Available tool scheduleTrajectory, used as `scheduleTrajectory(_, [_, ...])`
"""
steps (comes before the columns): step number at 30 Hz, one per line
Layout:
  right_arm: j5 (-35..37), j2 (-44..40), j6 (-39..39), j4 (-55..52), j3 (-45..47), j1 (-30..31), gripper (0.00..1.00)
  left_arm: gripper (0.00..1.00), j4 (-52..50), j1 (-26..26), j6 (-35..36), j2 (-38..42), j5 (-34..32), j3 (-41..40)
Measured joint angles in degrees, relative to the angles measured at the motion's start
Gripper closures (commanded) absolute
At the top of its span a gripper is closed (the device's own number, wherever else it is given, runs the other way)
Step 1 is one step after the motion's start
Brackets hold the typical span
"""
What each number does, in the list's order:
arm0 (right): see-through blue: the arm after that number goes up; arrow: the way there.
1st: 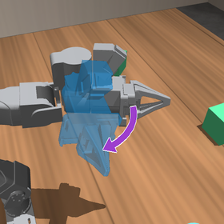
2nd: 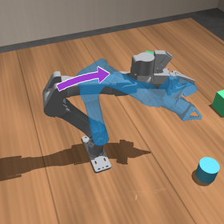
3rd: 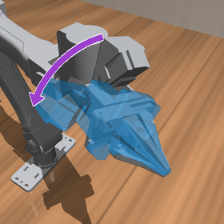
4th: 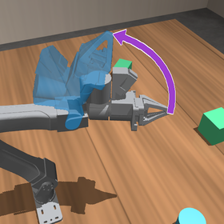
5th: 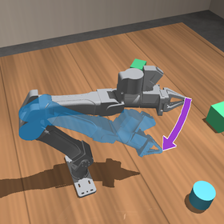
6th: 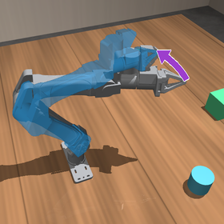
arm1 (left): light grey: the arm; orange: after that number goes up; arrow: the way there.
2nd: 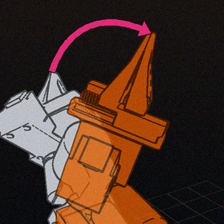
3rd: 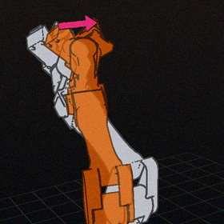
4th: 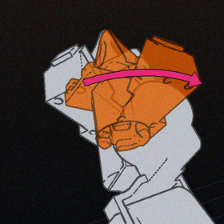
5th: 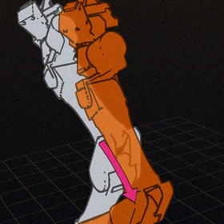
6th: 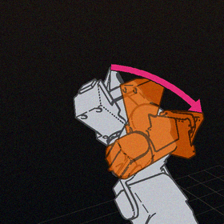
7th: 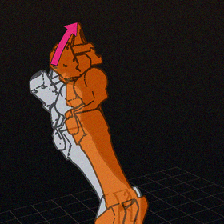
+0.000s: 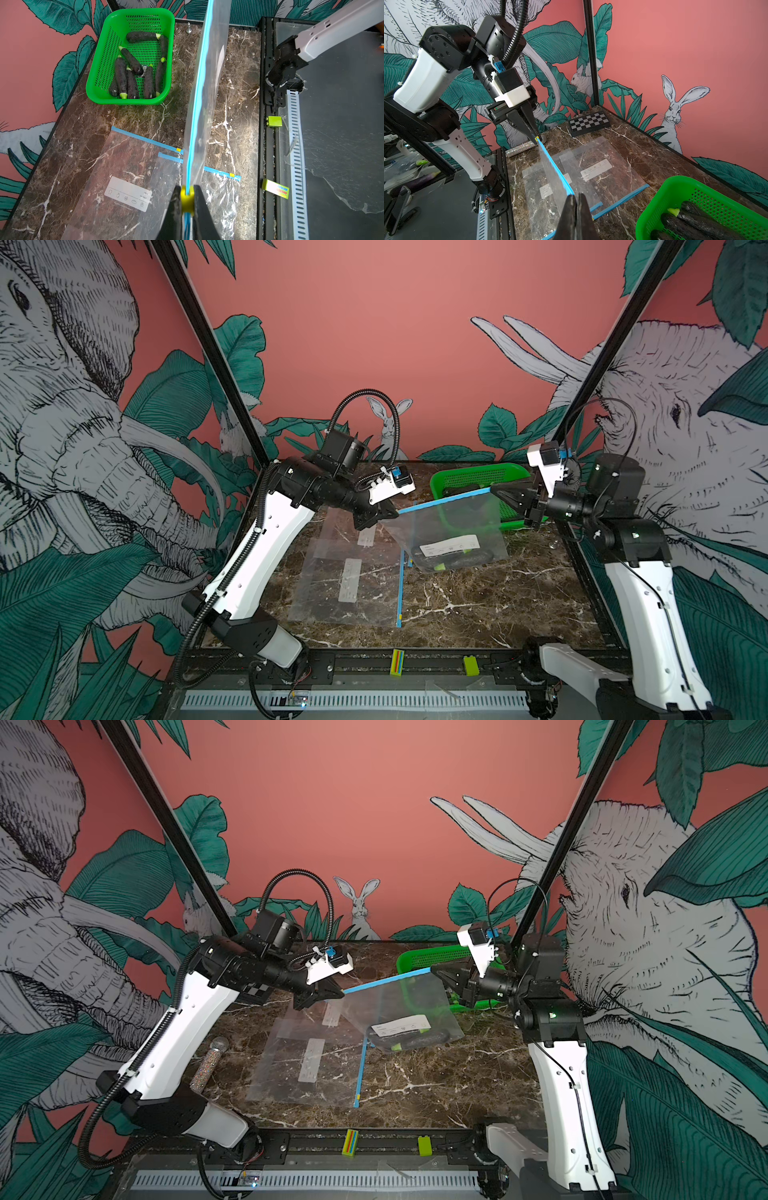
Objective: Place the eggplant in a zip-top bag and seal the zipper
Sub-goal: Zip the zipper on the zipper food storage bag.
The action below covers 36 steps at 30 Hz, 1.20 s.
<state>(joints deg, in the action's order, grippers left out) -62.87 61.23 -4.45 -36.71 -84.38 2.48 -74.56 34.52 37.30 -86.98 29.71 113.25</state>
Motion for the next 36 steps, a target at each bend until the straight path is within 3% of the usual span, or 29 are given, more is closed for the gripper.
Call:
scheduleTrajectory(26, [0.3,-2.9,2.8,2.9,4.7,-1.1,0.99,1.0,0.7,-2.5,-1.7,2.1,-0.9,-2.7])
scheduleTrajectory(28, [0.5,-3.3,3.4,2.9,5.6,-1.2,0.77,1.0,0.4,-2.6,-1.8,0.9,-0.5,-1.7])
scheduleTrajectory(36, [0.7,-2.8,2.6,0.1,3.4,-1.4,0.44,1.0,-1.2,-2.8,-1.7,-4.4,1.0,2.8])
